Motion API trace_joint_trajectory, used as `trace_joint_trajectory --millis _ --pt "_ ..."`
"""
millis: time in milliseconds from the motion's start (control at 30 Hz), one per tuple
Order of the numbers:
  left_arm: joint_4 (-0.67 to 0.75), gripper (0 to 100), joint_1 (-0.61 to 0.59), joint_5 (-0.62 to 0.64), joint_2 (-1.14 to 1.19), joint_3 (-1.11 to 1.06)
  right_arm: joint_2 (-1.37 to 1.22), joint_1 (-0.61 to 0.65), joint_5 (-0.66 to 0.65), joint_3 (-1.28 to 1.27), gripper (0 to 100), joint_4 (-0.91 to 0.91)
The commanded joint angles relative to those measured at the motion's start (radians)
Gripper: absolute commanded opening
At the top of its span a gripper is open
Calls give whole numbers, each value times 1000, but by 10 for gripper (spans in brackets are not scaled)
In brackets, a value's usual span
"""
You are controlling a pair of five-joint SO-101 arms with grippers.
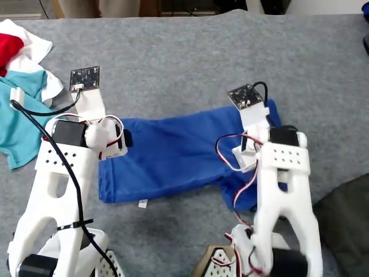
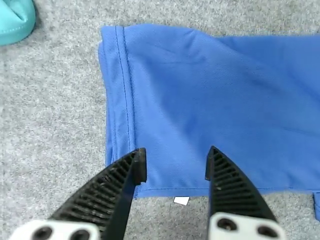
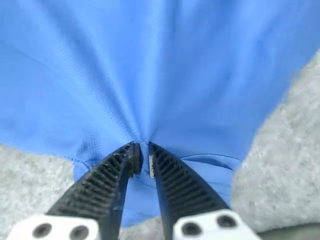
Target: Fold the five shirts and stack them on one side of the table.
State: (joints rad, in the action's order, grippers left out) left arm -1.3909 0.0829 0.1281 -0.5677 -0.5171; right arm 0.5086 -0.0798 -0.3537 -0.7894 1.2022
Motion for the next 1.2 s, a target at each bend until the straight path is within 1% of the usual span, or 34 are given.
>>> trace_joint_trajectory --millis 0,100,267,333,500,633,733,800,900,933,1000,1067,1167 --pt "8 206 9 -6 -19 8 93 -15 -11 16 5 63" --pt "8 206 9 -6 -19 9 96 -13 -11 16 22 89" --pt "8 206 9 -6 -19 9 96 -16 -11 -30 96 83" --pt "8 206 9 -6 -19 9 97 -15 -11 -58 84 83" --pt "8 206 9 -6 -19 6 97 -18 -9 -105 3 83" --pt "8 206 9 -6 -19 12 101 -18 -9 -127 6 83" --pt "41 206 17 2 -18 29 102 -18 -3 -107 6 77" --pt "101 206 18 46 -16 41 97 -16 -2 -76 6 34" --pt "242 206 18 164 -12 25 96 -15 -2 -39 6 -83" --pt "284 205 26 184 2 15 94 -13 -2 -36 6 -129" --pt "324 169 49 184 59 3 84 -12 -2 -36 6 -232" --pt "327 99 69 181 156 9 42 -12 0 -30 6 -307" --pt "322 20 78 124 317 46 -53 -13 35 -28 6 -391"
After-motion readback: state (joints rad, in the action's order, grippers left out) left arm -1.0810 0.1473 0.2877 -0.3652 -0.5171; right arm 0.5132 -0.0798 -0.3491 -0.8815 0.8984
